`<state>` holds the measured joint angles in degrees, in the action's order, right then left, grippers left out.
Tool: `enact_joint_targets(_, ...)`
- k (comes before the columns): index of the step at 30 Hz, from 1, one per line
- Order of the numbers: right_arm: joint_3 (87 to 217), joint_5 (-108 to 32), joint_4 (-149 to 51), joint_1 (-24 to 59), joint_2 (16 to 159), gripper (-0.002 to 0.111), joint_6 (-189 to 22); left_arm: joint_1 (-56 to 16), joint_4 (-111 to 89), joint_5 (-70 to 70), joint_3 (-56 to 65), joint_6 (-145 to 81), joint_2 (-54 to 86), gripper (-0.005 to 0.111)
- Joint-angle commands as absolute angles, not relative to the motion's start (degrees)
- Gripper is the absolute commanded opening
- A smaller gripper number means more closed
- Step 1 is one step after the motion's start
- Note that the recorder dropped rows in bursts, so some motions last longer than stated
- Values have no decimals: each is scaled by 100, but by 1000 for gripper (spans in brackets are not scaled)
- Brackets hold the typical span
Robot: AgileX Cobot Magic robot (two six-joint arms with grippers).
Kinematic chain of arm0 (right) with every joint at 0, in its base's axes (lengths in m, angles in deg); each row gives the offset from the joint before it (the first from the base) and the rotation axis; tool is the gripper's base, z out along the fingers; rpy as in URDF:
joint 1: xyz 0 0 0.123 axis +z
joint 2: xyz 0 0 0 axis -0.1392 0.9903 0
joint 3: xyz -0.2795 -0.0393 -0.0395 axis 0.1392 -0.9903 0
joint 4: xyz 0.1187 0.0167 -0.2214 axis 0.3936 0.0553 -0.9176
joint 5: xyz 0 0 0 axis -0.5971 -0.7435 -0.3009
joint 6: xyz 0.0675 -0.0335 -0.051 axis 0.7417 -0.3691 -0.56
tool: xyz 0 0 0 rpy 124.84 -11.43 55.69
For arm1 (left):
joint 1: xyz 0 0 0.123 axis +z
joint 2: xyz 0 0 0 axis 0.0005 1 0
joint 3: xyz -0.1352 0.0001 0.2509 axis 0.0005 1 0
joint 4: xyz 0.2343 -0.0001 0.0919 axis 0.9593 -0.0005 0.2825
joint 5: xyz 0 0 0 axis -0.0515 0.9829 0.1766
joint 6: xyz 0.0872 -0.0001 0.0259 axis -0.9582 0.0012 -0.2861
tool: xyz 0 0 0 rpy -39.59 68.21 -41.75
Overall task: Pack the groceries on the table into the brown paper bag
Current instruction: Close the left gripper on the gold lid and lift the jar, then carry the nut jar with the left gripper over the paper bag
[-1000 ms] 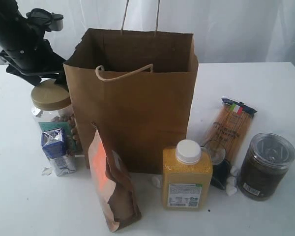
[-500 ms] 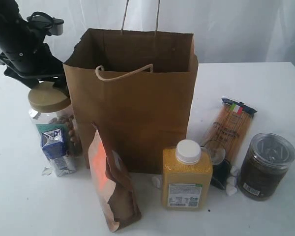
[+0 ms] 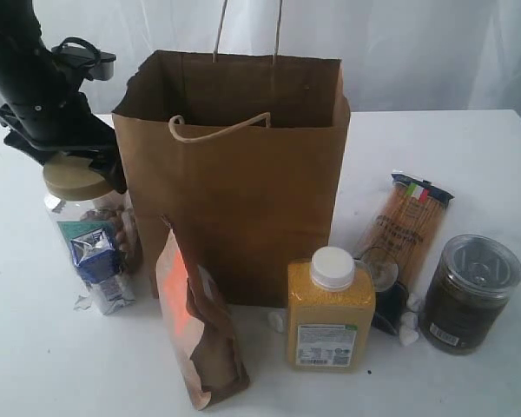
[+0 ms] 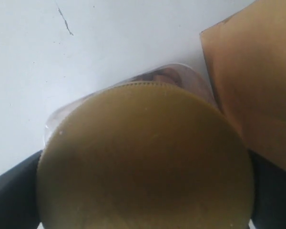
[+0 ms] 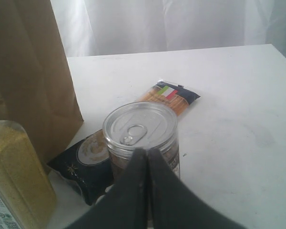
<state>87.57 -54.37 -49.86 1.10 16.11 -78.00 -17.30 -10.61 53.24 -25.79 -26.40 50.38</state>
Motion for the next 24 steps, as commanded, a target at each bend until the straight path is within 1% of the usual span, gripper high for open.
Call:
enact_joint_targets(1, 8732, -5441, -5012, 114, 1574, 0, -7841, -1736, -874, 5579, -2542, -2601, 5085, 75)
enact_joint_targets(2, 8732, -5441, -5012, 114, 1574, 0, -7841, -1736, -787, 5593, -2542, -2601, 5085, 60)
enact_joint_targets(3, 8732, -5441, -5012, 114, 1574, 0, -7841, -1736, -686, 5654, -2542, -2601, 5074, 36)
enact_joint_targets(4, 8732, -5441, -5012, 114, 1574, 0, -7841, -1736, -615, 5705, -2542, -2601, 5065, 24)
enact_joint_targets(5, 8732, -5441, -5012, 114, 1574, 0, -7841, -1736, -513, 5755, -2542, -2617, 5051, 8)
enact_joint_targets(6, 8732, -5441, -5012, 114, 1574, 0, -7841, -1736, -422, 5785, -2542, -2668, 5004, 1)
enact_joint_targets(9, 8732, -5441, -5012, 114, 1574, 0, -7841, -1736, -213, 5807, -2542, -2668, 4829, 1)
enact_joint_targets(18, 8732, -5441, -5012, 114, 1574, 0, -7841, -1736, 18, 5531, -2580, -2622, 3628, 1)
enact_joint_targets(19, 8732, -5441, -5012, 114, 1574, 0, -7841, -1736, -27, 5582, -2665, -2622, 3516, 1)
enact_joint_targets(24, 8732, -5441, -5012, 114, 1574, 0, -7841, -1736, -567, 5781, -3922, -2633, 2764, 1)
